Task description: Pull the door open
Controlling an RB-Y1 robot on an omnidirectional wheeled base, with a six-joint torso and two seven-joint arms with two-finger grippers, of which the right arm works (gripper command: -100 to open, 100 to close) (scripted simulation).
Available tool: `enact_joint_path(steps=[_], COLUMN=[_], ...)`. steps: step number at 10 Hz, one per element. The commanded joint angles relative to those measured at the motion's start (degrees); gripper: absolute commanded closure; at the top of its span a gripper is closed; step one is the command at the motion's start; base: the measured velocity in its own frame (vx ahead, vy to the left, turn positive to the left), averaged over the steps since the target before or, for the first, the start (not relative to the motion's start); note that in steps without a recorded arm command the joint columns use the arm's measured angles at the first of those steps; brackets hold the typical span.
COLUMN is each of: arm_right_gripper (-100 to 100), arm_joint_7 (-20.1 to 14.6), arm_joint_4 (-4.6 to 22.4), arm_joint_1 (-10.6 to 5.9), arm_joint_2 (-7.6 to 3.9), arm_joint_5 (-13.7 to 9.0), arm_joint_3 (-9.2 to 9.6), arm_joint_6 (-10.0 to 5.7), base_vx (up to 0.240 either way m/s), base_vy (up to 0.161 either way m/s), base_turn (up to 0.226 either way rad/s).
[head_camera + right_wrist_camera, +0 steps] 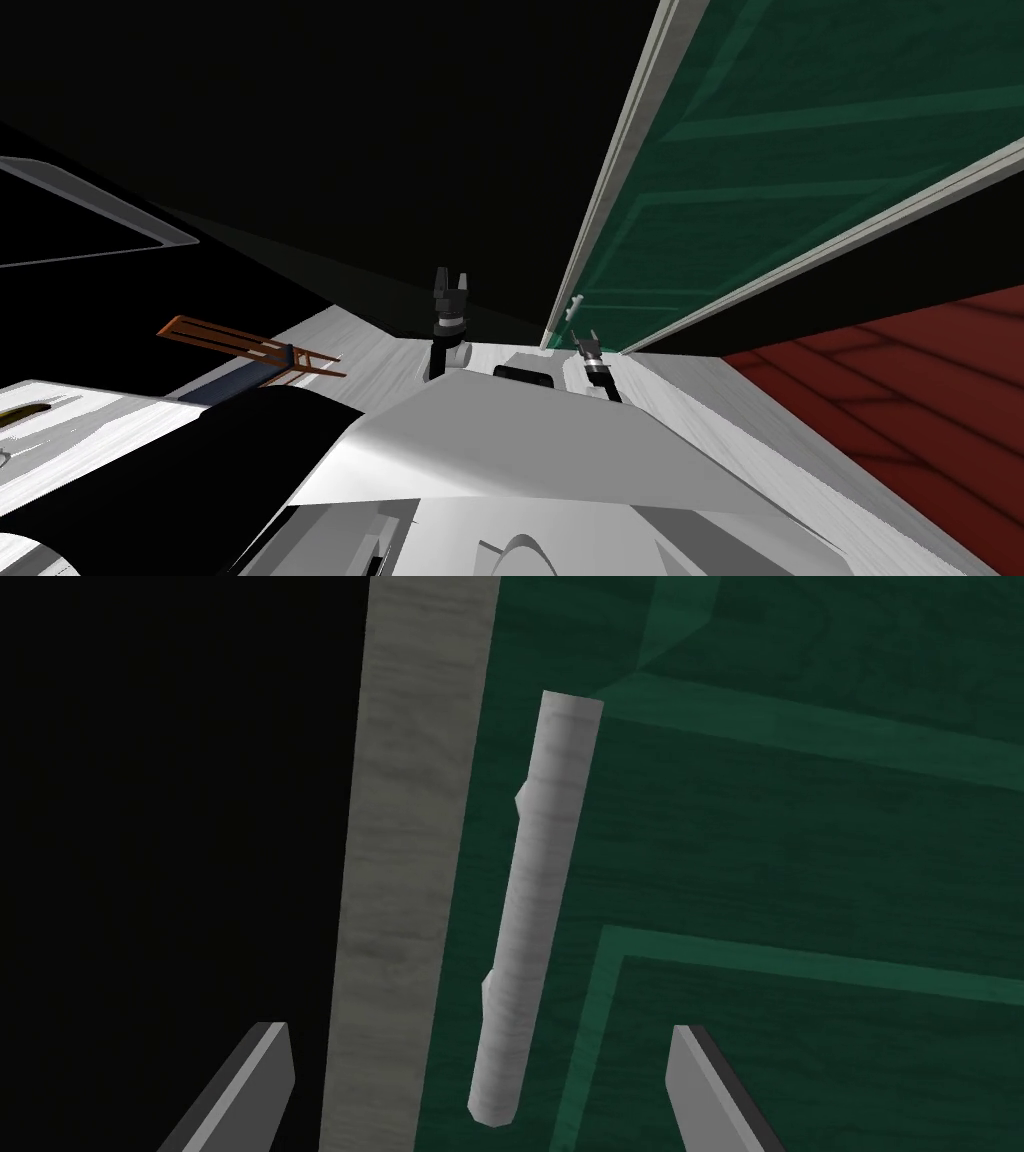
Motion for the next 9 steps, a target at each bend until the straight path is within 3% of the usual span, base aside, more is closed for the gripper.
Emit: enact_joint_path(steps=[1,7,8,9], arm_right_gripper=[-100,-100,-100,-100], arm_joint_7=[-2.7,-10.1,-9.2,-9.9], arm_joint_4=[1.5,7.2,6.5,7.6], arm_joint_1=[-0.30,-1.75,-1.54,-1.63], arm_joint_2=[-0.46,-1.71,-1.64,-2.05], arm_joint_5=[-0.3,-1.1,-1.0,-1.5], arm_joint_3=[0.38,1.47,1.36,0.68], arm_joint_6=[-0.08,-1.17,-0.96,-1.58], base_vx=[0.037,0.034,0.014,0.100], base_vy=[-0.047,-0.043,-0.017,0.016], base_turn=[0.071,0.050,0.010,0.130])
